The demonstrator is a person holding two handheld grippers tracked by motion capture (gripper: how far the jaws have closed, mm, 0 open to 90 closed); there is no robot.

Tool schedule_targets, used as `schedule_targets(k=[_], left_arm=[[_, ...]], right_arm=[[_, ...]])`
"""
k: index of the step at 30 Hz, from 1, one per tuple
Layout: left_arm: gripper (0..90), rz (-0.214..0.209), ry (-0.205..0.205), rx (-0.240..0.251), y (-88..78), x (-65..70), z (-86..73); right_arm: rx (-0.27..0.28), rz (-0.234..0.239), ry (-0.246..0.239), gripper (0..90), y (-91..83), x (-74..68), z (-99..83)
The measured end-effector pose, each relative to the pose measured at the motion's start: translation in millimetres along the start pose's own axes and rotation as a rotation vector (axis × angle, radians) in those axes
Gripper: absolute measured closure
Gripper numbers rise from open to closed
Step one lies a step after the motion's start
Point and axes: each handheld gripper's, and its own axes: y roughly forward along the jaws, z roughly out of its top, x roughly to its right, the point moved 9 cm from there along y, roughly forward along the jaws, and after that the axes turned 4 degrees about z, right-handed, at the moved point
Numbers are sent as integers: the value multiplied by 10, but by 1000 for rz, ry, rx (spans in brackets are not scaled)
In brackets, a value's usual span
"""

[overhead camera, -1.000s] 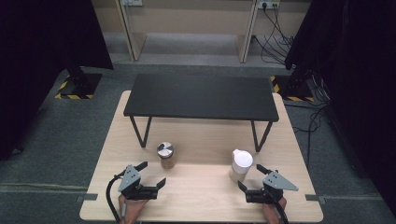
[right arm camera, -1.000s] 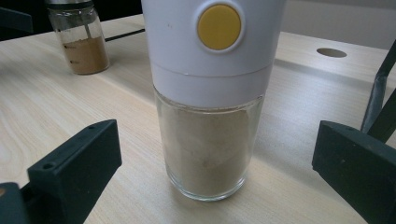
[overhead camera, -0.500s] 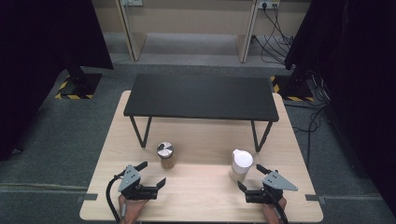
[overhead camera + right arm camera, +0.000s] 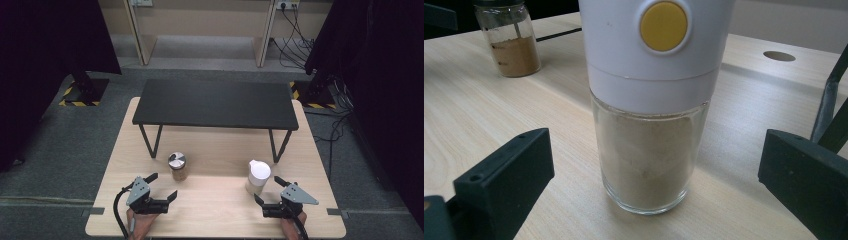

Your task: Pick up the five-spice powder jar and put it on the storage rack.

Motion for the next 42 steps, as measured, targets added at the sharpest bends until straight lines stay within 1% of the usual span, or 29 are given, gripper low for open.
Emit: schedule_targets(k=[4,7,13,14,16,19,22,24,27,28,30,32,33,35,39,42], left_arm=[[6,0,-9,7,-2,-9,-5],[7,4,-2,12,-3,-8,0],[6,6,2,4,18,4,41],[6,5,-2,7,21,4,51],[7,10,2,20,23,1,84],[8,15,-7,32,44,-7,119],[9,29,-1,20,89,-20,125],[9,35,-14,18,131,-30,119],[10,42,-19,16,198,-27,131],[10,42,-24,20,219,-20,136],[12,43,-20,26,258,-8,159],[14,45,-35,35,296,-7,179],[14,48,-35,34,316,-4,192],[15,59,-22,25,349,-3,216],[17,67,-38,23,408,1,229],[21,72,-31,16,449,25,238]], right_arm=[[0,-1,0,13,0,-1,0],[0,-1,0,13,1,0,0],[1,-1,1,13,-1,3,-1],[1,0,1,13,-1,4,-1],[1,0,1,13,0,2,-1],[0,-1,0,13,1,1,0],[0,-1,0,13,1,2,0],[0,-1,1,13,1,3,0],[-1,0,0,13,2,2,0],[-1,0,0,13,2,3,0],[-2,0,0,13,3,3,0],[-1,0,0,13,2,3,-1],[-1,1,1,13,3,3,-1],[-1,1,0,13,2,3,-1],[-1,4,0,13,4,5,-1],[-1,4,-1,13,4,4,0]])
